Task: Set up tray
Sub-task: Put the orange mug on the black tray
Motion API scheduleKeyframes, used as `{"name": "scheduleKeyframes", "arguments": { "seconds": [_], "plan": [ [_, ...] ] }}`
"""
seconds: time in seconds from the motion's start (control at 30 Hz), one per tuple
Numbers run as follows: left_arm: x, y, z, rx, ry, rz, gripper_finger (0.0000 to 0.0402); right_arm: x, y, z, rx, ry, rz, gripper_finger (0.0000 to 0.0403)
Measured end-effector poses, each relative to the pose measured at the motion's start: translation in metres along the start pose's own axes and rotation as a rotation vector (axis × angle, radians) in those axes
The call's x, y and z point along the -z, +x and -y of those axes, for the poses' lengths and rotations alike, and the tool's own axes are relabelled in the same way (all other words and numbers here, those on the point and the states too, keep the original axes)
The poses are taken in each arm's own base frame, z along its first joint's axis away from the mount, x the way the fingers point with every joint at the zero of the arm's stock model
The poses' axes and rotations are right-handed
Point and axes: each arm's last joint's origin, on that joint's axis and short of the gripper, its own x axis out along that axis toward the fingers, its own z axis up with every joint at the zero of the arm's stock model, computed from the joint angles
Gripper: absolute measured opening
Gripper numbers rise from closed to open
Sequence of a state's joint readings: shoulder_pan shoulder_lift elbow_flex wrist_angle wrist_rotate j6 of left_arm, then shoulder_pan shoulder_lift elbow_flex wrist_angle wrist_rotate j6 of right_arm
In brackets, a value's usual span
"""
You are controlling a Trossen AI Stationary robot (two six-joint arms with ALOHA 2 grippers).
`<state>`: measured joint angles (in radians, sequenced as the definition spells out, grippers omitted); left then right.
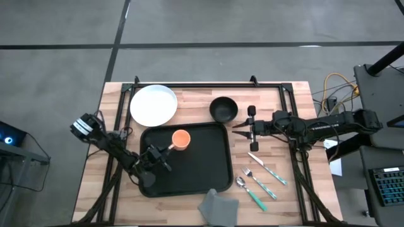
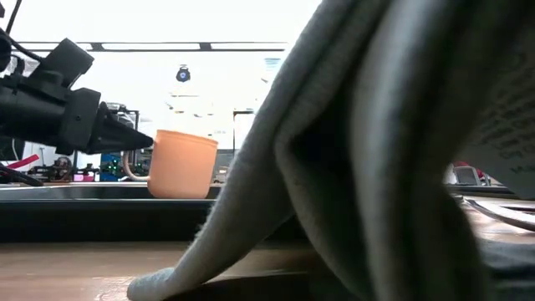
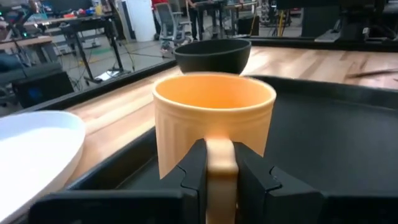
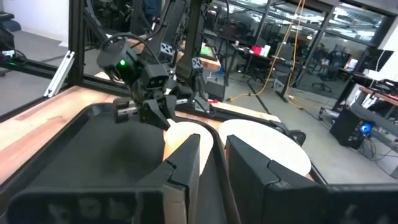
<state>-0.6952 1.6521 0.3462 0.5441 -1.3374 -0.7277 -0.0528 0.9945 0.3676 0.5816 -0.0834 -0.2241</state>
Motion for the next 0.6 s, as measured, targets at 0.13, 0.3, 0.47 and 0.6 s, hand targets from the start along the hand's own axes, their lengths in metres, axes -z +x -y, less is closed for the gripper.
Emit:
{"name": "scheduleKeyframes", "arguments": {
  "seconds": [0.13, 0.3, 0.47, 0.6],
  "plan": [
    [0.003, 0.000, 0.000, 0.020, -0.002, -0.022, 0.0038, 0.003, 0.002, -0.001, -0.004, 0.001, -0.015, 0.0068],
    [0.004, 0.000, 0.001, 0.064, 0.001, -0.064, 0.0043, 0.005, 0.005, -0.001, -0.007, 0.002, -0.030, 0.0068],
    [0.006, 0.000, 0.002, 0.100, 0.019, -0.105, 0.0058, 0.005, 0.009, 0.000, -0.004, 0.003, -0.038, 0.0068],
    [0.006, 0.000, 0.001, 0.098, 0.021, -0.104, 0.0064, 0.006, 0.011, 0.000, -0.005, 0.009, -0.049, 0.0068]
  ]
}}
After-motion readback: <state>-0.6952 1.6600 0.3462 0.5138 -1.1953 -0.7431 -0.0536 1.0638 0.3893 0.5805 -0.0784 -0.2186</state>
